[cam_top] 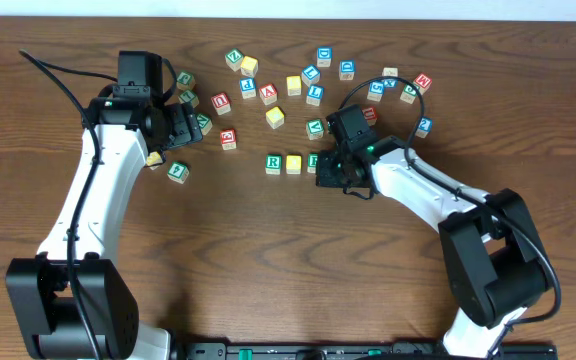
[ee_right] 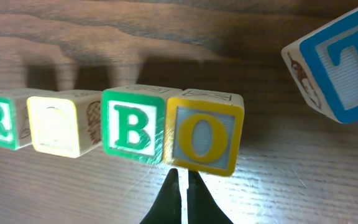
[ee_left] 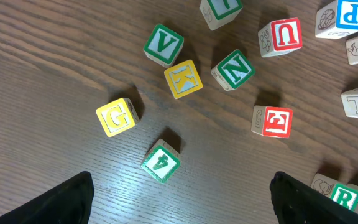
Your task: Spell out ROBOT
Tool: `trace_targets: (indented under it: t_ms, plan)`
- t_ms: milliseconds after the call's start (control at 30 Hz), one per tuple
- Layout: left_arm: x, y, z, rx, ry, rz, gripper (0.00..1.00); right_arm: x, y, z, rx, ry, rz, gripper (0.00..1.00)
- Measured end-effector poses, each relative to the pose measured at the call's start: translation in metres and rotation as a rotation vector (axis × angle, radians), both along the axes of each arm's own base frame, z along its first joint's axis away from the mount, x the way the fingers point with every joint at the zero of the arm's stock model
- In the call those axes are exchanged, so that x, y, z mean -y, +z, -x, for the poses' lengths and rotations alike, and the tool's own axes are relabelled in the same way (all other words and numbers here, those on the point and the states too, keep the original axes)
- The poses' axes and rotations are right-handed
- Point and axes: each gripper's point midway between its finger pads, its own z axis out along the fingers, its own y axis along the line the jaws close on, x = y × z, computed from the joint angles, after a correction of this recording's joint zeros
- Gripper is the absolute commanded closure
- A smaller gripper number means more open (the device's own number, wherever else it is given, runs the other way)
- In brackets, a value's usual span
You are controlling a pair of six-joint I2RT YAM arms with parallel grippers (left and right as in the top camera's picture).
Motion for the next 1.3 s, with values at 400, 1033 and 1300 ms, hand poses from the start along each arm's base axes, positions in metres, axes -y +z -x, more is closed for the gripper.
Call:
trace_targets:
  t_ms: [400, 1033, 1300]
  plan:
    - [0.000, 0.000, 0.000, -0.001, 0.000, 0.000, 0.11, 0.051, 0.072, -0.051, 0.223, -0.145, 0.001, 0.99]
    - [0.000, 0.000, 0.001, -0.004, 0.000, 0.000, 0.11, 0.051, 0.021, -0.089, 0.273, -0.116, 0.020, 0.99]
    - [0.000, 0.000, 0.001, -0.005, 0.000, 0.000, 0.10, 0.058, 0.011, -0.078, 0.218, -0.117, 0.057, 0.99]
